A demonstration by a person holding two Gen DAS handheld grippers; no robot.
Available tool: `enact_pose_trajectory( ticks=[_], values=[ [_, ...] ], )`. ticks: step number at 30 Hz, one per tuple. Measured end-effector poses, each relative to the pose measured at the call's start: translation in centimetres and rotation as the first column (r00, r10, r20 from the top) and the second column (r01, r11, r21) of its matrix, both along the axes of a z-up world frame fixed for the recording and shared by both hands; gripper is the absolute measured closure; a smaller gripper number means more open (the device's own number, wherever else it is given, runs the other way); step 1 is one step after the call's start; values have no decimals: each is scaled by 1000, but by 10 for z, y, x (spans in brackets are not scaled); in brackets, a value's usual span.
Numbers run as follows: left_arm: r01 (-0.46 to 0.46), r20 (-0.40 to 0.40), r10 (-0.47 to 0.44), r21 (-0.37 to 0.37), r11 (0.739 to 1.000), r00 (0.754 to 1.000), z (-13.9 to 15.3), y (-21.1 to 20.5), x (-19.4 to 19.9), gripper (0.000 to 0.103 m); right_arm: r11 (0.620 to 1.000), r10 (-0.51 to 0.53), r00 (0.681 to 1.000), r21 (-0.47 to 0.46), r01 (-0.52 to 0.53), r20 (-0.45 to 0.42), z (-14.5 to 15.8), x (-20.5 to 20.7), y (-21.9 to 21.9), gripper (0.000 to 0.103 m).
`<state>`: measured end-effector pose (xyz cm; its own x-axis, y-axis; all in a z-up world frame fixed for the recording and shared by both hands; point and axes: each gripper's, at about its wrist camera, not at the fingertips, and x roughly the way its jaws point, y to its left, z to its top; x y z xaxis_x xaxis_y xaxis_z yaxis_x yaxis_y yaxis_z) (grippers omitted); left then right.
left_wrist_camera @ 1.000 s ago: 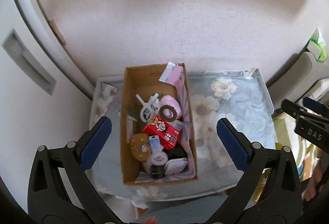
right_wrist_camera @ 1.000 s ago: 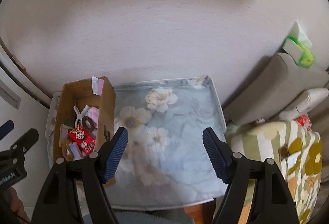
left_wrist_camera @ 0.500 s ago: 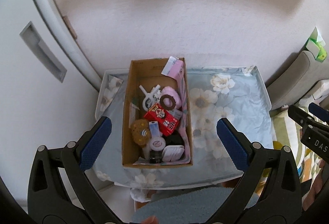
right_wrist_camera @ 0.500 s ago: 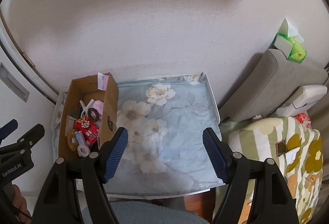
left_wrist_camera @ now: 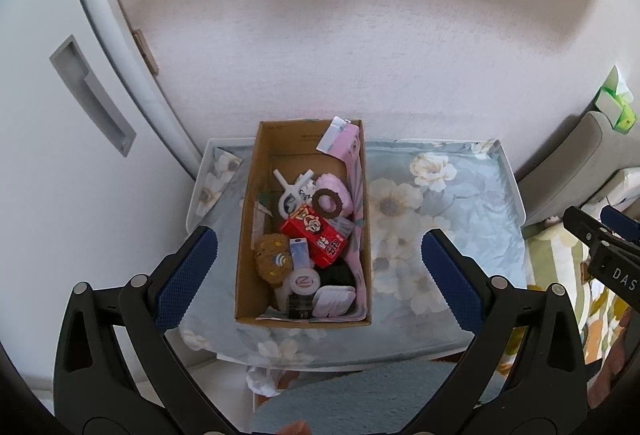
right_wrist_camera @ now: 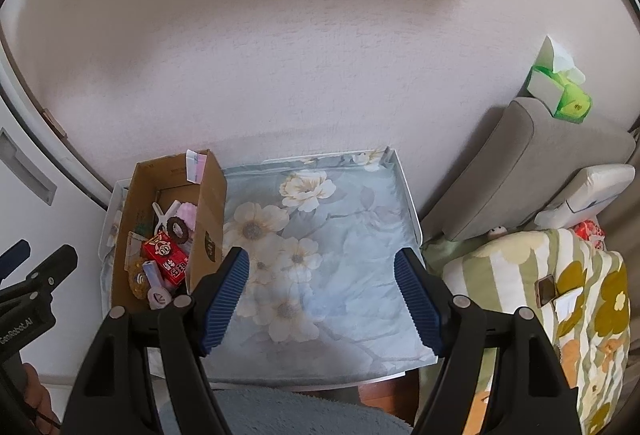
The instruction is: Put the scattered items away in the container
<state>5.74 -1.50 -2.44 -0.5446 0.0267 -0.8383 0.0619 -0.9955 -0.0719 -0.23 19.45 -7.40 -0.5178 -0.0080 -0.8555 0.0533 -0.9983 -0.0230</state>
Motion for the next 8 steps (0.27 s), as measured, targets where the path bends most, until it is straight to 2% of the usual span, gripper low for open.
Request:
enact_pose_trajectory(
  ticks=[8],
  values=[
    [-24, -5, 24, 9, 1000, 1000, -2, -3, -2, 1, 1000, 22, 1000, 11, -22, -2, -2, -6, -1, 32]
  ],
)
